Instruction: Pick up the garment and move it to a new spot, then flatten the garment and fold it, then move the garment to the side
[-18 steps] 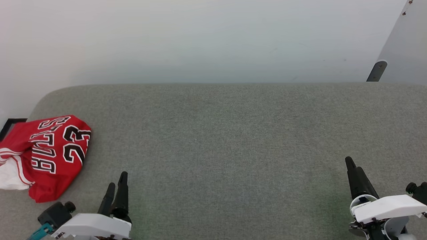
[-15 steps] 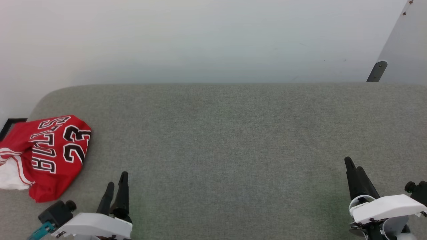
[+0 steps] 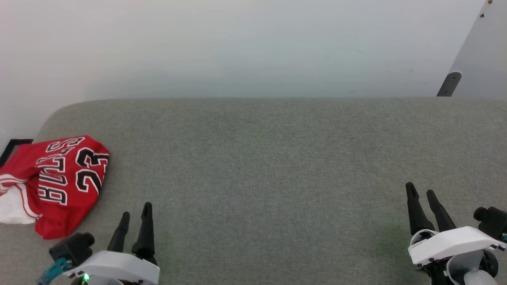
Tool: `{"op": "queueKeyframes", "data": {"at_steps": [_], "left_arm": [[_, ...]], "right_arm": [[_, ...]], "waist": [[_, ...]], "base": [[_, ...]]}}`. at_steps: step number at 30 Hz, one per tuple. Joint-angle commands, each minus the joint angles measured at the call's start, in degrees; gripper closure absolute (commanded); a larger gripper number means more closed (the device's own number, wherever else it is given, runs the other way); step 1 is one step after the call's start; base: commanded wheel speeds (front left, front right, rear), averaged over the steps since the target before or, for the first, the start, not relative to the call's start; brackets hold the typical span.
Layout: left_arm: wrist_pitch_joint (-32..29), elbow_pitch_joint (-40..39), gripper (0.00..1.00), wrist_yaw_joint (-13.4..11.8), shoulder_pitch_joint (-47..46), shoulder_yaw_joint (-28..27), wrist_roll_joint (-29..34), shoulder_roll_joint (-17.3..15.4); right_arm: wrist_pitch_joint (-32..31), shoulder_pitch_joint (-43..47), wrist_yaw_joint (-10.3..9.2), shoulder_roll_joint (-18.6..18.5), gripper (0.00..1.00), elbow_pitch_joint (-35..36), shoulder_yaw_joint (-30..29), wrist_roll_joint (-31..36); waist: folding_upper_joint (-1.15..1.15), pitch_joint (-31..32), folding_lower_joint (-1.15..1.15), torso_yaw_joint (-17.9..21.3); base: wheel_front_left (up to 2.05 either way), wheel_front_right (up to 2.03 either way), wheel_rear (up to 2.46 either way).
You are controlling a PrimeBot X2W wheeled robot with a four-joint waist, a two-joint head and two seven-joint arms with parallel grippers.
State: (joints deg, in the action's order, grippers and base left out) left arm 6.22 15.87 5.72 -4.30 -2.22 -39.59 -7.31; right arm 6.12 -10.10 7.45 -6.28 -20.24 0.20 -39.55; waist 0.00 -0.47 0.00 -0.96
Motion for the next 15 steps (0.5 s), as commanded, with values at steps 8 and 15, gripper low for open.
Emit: {"op": "queueKeyframes", "data": {"at_steps": [8, 15], "left_arm": [[1.8, -0.4, 0.0, -0.3, -0.6, 0.4, 7.3, -0.7], [2.8, 0.5, 0.0, -0.1, -0.6, 0.7, 11.6, -1.0]], "right_arm": [[1.8, -1.2, 0.03, 0.4, 0.0, 0.2, -0.6, 8.4], [2.9, -1.2, 0.04, 0.6, 0.0, 0.0, -0.6, 13.1]], "waist": [[0.0, 0.1, 0.0, 0.0], [0.0, 0.2, 0.0, -0.1]], "base": [[0.0, 0.0, 0.0], [0.0, 0.0, 0.0]]}}
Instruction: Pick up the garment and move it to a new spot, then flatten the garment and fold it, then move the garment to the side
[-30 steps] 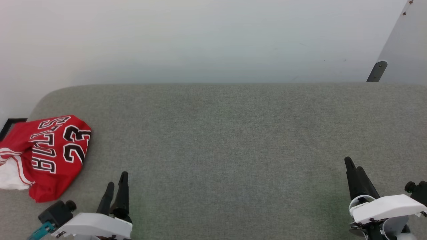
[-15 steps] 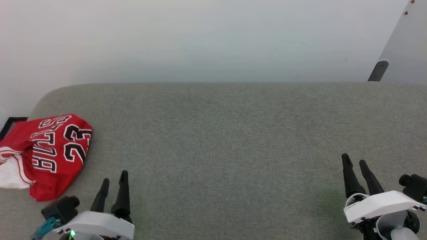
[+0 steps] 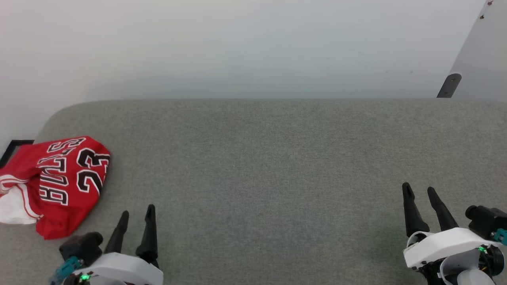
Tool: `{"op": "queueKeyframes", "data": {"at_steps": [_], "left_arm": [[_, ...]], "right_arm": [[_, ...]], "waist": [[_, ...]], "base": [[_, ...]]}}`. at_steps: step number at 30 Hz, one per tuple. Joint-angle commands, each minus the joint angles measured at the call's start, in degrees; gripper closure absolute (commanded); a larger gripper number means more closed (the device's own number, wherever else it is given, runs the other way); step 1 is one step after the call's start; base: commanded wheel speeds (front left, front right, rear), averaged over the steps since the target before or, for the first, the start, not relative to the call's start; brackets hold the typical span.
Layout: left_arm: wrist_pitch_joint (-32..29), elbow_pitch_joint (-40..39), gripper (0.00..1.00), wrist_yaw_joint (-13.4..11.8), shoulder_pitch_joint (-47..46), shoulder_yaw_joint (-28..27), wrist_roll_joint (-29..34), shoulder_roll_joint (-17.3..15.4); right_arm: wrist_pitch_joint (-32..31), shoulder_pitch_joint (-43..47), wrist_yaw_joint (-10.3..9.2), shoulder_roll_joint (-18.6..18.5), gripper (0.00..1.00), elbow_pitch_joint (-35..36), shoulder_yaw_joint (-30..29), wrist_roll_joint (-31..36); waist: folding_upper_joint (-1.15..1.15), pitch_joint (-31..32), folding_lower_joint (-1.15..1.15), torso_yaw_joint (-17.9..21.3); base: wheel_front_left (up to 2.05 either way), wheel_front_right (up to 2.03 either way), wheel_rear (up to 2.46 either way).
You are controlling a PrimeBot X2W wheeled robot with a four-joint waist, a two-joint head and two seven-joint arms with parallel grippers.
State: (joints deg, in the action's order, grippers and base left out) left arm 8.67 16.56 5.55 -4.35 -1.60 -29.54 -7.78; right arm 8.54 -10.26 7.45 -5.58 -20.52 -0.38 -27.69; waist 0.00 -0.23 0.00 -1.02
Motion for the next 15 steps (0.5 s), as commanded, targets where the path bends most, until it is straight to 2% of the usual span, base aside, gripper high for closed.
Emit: {"op": "queueKeyframes", "data": {"at_steps": [1, 15], "left_arm": [[0.5, -0.1, 0.0, 0.1, -0.6, 0.2, 2.1, -0.6], [2.5, 0.3, 0.0, 0.3, -0.9, 0.6, 10.0, -1.1]], "right_arm": [[0.6, -1.0, 0.04, -0.1, 0.0, 0.3, 0.1, 1.9], [2.6, -1.6, 0.04, -0.2, 0.0, -0.3, 0.4, 9.1]], "waist": [[0.0, 0.0, 0.0, 0.0], [0.0, -0.1, 0.0, -0.3]], "base": [[0.0, 0.0, 0.0], [0.0, 0.0, 0.0]]}}
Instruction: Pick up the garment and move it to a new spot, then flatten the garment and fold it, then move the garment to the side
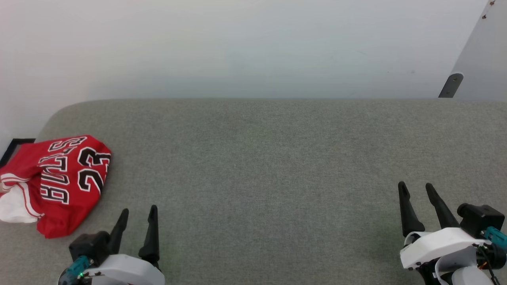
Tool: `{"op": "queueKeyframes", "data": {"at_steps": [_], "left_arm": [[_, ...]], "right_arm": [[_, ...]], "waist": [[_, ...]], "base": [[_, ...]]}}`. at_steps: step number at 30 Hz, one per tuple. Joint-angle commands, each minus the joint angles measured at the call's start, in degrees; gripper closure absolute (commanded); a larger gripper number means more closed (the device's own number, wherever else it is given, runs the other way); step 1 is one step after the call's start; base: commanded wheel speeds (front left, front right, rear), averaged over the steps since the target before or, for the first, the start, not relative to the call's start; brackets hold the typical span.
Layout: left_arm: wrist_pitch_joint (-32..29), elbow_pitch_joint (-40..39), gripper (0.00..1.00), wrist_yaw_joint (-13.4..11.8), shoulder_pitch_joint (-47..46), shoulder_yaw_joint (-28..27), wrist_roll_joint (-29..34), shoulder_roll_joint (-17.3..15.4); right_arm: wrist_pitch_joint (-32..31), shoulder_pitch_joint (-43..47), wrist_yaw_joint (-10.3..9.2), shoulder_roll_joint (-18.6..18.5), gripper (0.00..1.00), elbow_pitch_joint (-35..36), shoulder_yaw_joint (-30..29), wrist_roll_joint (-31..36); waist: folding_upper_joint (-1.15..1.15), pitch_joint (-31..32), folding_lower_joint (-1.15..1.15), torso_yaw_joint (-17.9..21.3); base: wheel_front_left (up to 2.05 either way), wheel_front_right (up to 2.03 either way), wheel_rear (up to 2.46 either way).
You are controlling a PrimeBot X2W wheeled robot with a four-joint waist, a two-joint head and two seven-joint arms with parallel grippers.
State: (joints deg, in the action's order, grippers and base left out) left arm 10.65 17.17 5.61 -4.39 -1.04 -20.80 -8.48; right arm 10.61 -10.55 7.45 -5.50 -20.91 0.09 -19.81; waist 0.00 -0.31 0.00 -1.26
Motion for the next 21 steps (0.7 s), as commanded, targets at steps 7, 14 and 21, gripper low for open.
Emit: {"op": "queueKeyframes", "data": {"at_steps": [7, 14, 21], "left_arm": [[1.3, 0.0, 0.0, 0.3, -0.9, -0.4, 4.6, -0.5], [2.2, 0.0, 0.0, 0.4, -1.0, -0.7, 7.7, -0.6], [2.9, -0.4, 0.0, 0.6, -0.7, -0.7, 10.4, -0.5]], "right_arm": [[1.4, -1.2, 0.04, -0.1, 0.0, 0.0, -0.7, 3.9], [2.2, -1.1, 0.04, 0.1, 0.0, 0.4, -1.7, 5.6], [2.9, -0.6, 0.05, 0.4, 0.0, 0.9, -2.8, 8.0]], "waist": [[0.0, -0.1, 0.0, -0.1], [0.0, -0.2, 0.0, -0.1], [0.0, -0.3, 0.0, -0.3]], "base": [[0.0, 0.0, 0.0], [0.0, 0.0, 0.0], [0.0, 0.0, 0.0]]}}
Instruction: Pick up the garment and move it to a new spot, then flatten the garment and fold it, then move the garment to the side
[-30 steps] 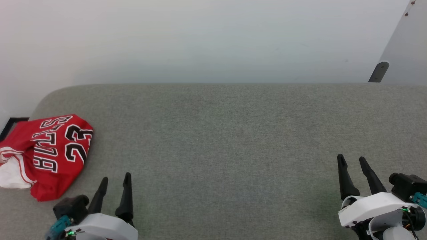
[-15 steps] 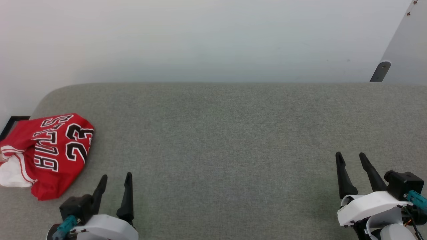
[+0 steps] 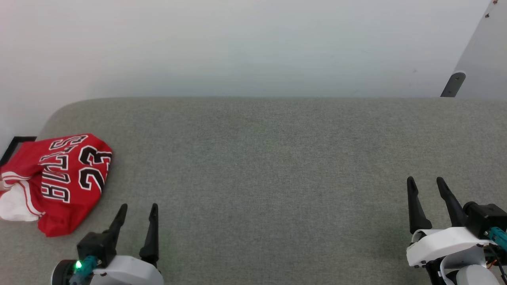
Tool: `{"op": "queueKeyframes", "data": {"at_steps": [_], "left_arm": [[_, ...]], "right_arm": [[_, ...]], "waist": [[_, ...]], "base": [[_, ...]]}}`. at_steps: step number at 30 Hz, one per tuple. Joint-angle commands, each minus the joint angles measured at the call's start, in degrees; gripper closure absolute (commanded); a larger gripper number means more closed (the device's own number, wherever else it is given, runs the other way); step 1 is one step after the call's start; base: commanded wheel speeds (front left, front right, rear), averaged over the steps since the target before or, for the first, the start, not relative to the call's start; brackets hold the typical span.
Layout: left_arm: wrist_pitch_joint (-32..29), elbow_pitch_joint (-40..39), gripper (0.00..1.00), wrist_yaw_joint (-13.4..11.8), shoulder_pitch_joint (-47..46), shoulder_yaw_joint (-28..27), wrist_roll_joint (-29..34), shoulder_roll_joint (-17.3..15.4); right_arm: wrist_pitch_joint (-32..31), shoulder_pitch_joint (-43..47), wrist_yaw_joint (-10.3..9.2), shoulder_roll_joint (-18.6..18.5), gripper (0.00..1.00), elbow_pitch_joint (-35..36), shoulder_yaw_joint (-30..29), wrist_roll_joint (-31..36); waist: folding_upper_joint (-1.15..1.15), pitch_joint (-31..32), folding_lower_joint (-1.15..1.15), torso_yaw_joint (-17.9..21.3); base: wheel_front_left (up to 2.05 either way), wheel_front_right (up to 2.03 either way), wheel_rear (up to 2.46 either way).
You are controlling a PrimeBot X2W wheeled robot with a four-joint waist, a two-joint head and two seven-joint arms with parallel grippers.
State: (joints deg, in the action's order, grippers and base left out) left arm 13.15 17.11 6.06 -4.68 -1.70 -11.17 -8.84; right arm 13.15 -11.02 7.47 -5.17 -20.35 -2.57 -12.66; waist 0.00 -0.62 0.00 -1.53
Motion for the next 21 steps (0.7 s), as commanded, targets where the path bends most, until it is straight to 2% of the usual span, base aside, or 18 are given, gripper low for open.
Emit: {"op": "queueKeyframes", "data": {"at_steps": [1, 21], "left_arm": [[0.5, -0.2, 0.0, 0.1, -0.3, -0.2, 1.2, -0.1], [2.0, 1.6, 0.0, 1.1, -1.2, -1.3, 4.9, 0.6]], "right_arm": [[0.5, 0.0, 0.04, 0.1, 0.0, 0.3, -0.2, 1.3], [2.1, 0.4, 0.04, 1.3, 0.0, -0.1, -1.2, 4.1]], "waist": [[0.0, 0.0, 0.0, -0.1], [0.0, -0.8, 0.0, -0.9]], "base": [[0.0, 0.0, 0.0], [0.0, 0.0, 0.0]]}}
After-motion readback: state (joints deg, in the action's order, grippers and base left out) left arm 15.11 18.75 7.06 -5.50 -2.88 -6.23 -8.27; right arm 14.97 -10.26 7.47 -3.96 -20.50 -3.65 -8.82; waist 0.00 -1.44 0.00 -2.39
